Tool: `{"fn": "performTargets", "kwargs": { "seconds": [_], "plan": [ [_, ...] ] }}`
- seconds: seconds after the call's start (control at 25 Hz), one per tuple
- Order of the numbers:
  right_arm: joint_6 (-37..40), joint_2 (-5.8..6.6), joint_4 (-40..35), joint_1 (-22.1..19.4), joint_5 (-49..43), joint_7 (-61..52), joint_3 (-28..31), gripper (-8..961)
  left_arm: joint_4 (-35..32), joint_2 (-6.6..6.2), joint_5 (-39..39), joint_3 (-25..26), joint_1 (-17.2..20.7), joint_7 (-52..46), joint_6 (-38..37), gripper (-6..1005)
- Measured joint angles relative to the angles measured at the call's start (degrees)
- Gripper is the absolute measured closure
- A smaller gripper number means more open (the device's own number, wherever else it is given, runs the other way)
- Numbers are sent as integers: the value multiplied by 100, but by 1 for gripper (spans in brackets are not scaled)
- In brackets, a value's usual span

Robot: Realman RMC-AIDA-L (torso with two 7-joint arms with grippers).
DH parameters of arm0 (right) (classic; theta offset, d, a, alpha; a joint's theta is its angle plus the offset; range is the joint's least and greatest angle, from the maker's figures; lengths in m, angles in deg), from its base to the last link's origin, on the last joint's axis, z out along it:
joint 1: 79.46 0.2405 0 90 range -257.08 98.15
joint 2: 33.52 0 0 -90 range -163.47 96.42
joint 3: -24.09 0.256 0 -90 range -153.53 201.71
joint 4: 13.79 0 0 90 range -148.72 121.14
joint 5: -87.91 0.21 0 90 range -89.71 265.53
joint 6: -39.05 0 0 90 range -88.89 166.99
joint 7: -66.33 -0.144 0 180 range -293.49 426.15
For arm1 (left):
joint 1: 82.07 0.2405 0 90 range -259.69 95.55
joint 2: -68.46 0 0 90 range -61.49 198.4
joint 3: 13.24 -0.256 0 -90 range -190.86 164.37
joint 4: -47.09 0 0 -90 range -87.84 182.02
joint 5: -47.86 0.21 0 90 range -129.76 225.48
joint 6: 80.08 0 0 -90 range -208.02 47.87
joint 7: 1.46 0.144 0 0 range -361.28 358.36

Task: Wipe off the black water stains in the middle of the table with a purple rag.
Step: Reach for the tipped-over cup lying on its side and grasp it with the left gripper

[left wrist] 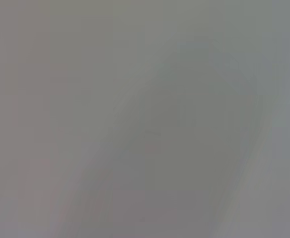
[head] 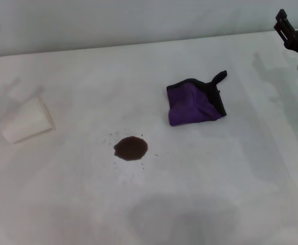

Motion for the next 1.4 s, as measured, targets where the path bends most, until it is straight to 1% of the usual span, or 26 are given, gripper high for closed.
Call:
{"fn": "performTargets", "kwargs": {
  "seconds": [0.16,0.2,0.28,0.36,0.44,0.56,0.68,0.76,0.84,0.92,0.96,1.16,1.28,1.4],
  "plan": [
    [0,0,-1,-61,-2,-2,1,86,1292,-40,971,-10,-500,-552,-724,125],
    [1,0,-1,-71,-4,-2,0,86,1648,-59,1330,-11,-662,-680,-877,125],
    [6,0,-3,-92,-4,-3,1,86,2163,-114,2012,-13,-935,-840,-1121,125],
    [12,1,-8,-101,-4,-4,1,86,2606,-207,2820,-18,-1264,-919,-1358,125],
    [20,6,-24,-104,-4,-4,1,86,2891,-309,3503,-21,-1544,-906,-1562,124],
    [29,9,-37,-117,-3,-6,4,87,3212,-428,4122,-26,-1846,-892,-1795,124],
    [36,9,-36,-119,-3,-7,19,87,3451,-512,4608,-31,-2109,-834,-1887,124],
    [37,9,-36,-119,-3,-7,32,87,3497,-561,5003,-34,-2263,-630,-1887,123],
    [38,9,-32,-107,-3,-10,47,87,3502,-576,5457,-36,-2439,-460,-1823,123],
    [43,6,-25,-87,-3,-13,56,87,3505,-539,5795,-37,-2566,-362,-1716,124],
    [55,5,-21,-77,-3,-15,59,87,3509,-490,5972,-37,-2639,-280,-1602,124],
    [172,3,-29,-56,-3,-16,63,87,3519,-188,6630,-38,-2929,-18,-1003,124],
    [237,1,-36,-54,5,-23,63,87,3528,-40,6881,-38,-3070,108,-724,124],
    [275,0,-39,-52,13,-91,63,87,3530,156,7132,-38,-3211,264,-378,124]
  ]
}}
